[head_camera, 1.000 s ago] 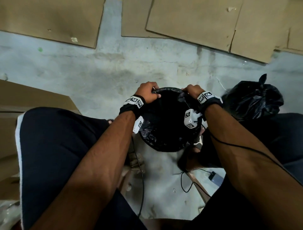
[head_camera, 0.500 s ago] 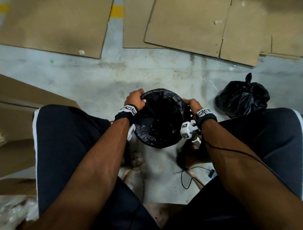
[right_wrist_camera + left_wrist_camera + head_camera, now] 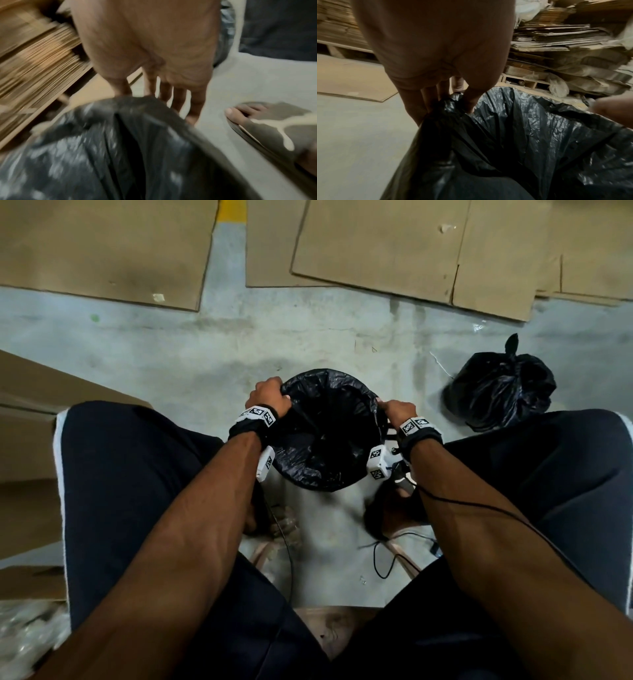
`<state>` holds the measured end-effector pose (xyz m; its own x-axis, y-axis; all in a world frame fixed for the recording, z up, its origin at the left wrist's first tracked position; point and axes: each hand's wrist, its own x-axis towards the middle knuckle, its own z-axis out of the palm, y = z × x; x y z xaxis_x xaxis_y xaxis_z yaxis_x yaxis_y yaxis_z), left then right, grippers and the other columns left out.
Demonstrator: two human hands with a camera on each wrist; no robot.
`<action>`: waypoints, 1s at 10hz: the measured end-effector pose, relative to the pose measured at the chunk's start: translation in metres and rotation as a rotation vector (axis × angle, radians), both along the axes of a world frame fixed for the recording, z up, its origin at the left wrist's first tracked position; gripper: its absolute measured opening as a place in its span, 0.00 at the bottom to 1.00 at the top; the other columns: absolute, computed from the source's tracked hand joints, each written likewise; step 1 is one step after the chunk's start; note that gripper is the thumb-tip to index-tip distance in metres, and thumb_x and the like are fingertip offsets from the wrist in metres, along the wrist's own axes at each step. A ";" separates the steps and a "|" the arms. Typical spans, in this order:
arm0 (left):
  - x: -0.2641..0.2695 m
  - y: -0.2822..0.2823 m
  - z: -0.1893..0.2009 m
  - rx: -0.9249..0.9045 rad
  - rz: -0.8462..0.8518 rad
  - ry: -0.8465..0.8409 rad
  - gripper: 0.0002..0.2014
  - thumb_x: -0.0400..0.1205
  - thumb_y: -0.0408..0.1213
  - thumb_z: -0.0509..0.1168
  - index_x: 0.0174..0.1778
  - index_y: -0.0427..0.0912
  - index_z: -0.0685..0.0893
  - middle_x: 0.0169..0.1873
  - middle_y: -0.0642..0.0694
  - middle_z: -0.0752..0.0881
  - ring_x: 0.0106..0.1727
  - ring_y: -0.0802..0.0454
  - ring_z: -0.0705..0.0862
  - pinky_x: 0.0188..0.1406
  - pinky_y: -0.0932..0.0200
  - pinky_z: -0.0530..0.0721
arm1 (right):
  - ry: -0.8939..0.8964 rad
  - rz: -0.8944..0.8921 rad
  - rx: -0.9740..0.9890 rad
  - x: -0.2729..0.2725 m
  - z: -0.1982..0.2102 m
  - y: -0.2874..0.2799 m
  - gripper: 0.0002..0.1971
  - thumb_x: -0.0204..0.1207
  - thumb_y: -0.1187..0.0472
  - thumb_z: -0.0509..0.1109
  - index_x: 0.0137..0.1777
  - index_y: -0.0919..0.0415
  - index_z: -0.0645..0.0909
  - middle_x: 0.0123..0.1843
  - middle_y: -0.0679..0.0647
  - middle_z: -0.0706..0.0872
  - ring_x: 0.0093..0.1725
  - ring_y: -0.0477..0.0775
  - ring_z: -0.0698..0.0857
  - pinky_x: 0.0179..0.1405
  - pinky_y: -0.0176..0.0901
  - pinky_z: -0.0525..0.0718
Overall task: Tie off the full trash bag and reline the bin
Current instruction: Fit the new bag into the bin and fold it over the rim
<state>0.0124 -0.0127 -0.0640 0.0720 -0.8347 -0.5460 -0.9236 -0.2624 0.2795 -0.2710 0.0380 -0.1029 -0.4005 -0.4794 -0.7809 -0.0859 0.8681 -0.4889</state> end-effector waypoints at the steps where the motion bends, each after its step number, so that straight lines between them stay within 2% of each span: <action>1: 0.000 0.002 -0.003 0.013 0.001 0.003 0.16 0.85 0.42 0.63 0.68 0.42 0.80 0.66 0.30 0.78 0.64 0.26 0.81 0.65 0.40 0.81 | -0.033 0.034 0.094 -0.006 -0.005 0.008 0.08 0.71 0.60 0.71 0.47 0.64 0.87 0.53 0.60 0.90 0.53 0.61 0.89 0.60 0.54 0.88; 2: -0.005 0.006 -0.004 0.004 -0.013 -0.011 0.16 0.86 0.42 0.61 0.68 0.41 0.77 0.65 0.30 0.79 0.63 0.25 0.81 0.62 0.40 0.81 | 0.036 0.114 0.019 -0.017 -0.047 0.013 0.08 0.69 0.60 0.71 0.41 0.58 0.92 0.50 0.59 0.93 0.56 0.64 0.90 0.62 0.60 0.88; 3: -0.005 0.009 -0.001 0.010 0.022 0.010 0.17 0.86 0.43 0.62 0.68 0.40 0.77 0.65 0.30 0.79 0.63 0.26 0.82 0.62 0.41 0.81 | 0.110 0.078 -0.060 -0.022 -0.065 0.020 0.10 0.64 0.54 0.72 0.41 0.51 0.93 0.39 0.57 0.94 0.44 0.65 0.92 0.51 0.59 0.92; 4: -0.008 0.011 0.007 -0.015 0.041 0.019 0.19 0.84 0.43 0.64 0.68 0.39 0.76 0.63 0.31 0.81 0.63 0.27 0.83 0.60 0.42 0.82 | 0.075 -0.027 -0.041 -0.012 -0.025 0.021 0.13 0.62 0.49 0.77 0.43 0.56 0.92 0.41 0.56 0.93 0.44 0.64 0.92 0.46 0.57 0.93; 5: -0.014 0.017 0.017 -0.124 0.059 0.043 0.23 0.82 0.40 0.65 0.73 0.38 0.73 0.63 0.32 0.81 0.65 0.28 0.81 0.62 0.39 0.82 | -0.046 -0.115 0.003 -0.008 0.010 0.029 0.15 0.65 0.54 0.74 0.46 0.63 0.91 0.40 0.57 0.93 0.37 0.61 0.92 0.34 0.56 0.90; 6: -0.024 0.031 0.024 -0.223 0.021 0.032 0.24 0.80 0.35 0.64 0.73 0.38 0.74 0.65 0.32 0.79 0.69 0.29 0.76 0.67 0.37 0.78 | -0.136 -0.137 0.080 0.007 0.045 0.051 0.13 0.71 0.57 0.66 0.45 0.59 0.91 0.40 0.56 0.89 0.33 0.59 0.84 0.35 0.52 0.83; 7: -0.042 0.055 0.031 -0.289 -0.101 0.052 0.21 0.77 0.33 0.63 0.68 0.40 0.78 0.64 0.34 0.79 0.68 0.32 0.75 0.67 0.41 0.78 | -0.202 -0.038 0.095 0.016 0.058 0.069 0.13 0.83 0.62 0.62 0.61 0.58 0.85 0.54 0.59 0.81 0.41 0.56 0.83 0.39 0.49 0.88; 8: -0.067 0.083 0.037 -0.312 -0.274 0.141 0.17 0.77 0.32 0.64 0.63 0.42 0.82 0.60 0.36 0.81 0.65 0.36 0.76 0.66 0.44 0.78 | -0.113 -0.008 0.044 0.002 0.020 0.075 0.14 0.82 0.60 0.66 0.64 0.60 0.87 0.53 0.53 0.88 0.46 0.52 0.88 0.53 0.56 0.92; 9: -0.085 0.105 0.035 -0.209 -0.360 0.235 0.14 0.78 0.33 0.66 0.59 0.44 0.83 0.55 0.40 0.83 0.62 0.40 0.78 0.65 0.48 0.80 | -0.015 -0.049 0.047 -0.031 -0.074 0.081 0.23 0.59 0.40 0.72 0.50 0.52 0.91 0.43 0.51 0.94 0.43 0.57 0.94 0.53 0.62 0.92; 10: -0.090 0.124 0.037 -0.003 -0.409 0.317 0.11 0.76 0.39 0.74 0.54 0.48 0.86 0.48 0.48 0.89 0.53 0.48 0.86 0.61 0.51 0.85 | -0.111 -0.135 0.038 -0.014 -0.038 0.100 0.23 0.59 0.44 0.70 0.50 0.57 0.88 0.45 0.53 0.91 0.41 0.58 0.91 0.47 0.52 0.91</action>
